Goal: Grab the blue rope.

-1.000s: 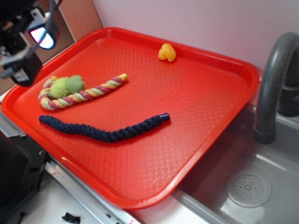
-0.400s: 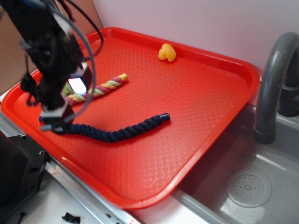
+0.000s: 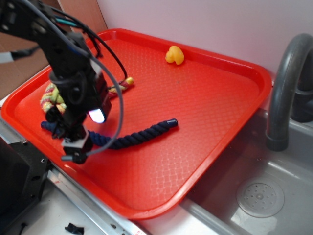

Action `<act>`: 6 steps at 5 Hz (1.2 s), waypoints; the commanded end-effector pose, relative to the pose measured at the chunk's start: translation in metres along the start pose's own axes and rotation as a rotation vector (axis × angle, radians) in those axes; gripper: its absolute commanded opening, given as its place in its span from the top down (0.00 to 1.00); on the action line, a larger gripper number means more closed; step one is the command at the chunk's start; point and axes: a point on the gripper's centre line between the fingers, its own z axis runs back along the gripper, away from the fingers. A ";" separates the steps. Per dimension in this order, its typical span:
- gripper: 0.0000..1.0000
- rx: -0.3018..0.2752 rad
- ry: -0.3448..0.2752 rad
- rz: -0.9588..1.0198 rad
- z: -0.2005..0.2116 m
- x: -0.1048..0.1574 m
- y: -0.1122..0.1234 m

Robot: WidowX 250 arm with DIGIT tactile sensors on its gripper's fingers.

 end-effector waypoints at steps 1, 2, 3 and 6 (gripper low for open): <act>0.22 0.014 0.042 -0.029 -0.012 0.008 -0.005; 1.00 0.025 0.046 -0.031 -0.016 0.009 -0.006; 1.00 -0.009 0.020 -0.013 -0.018 0.008 -0.004; 1.00 0.018 -0.016 0.606 0.092 0.002 0.003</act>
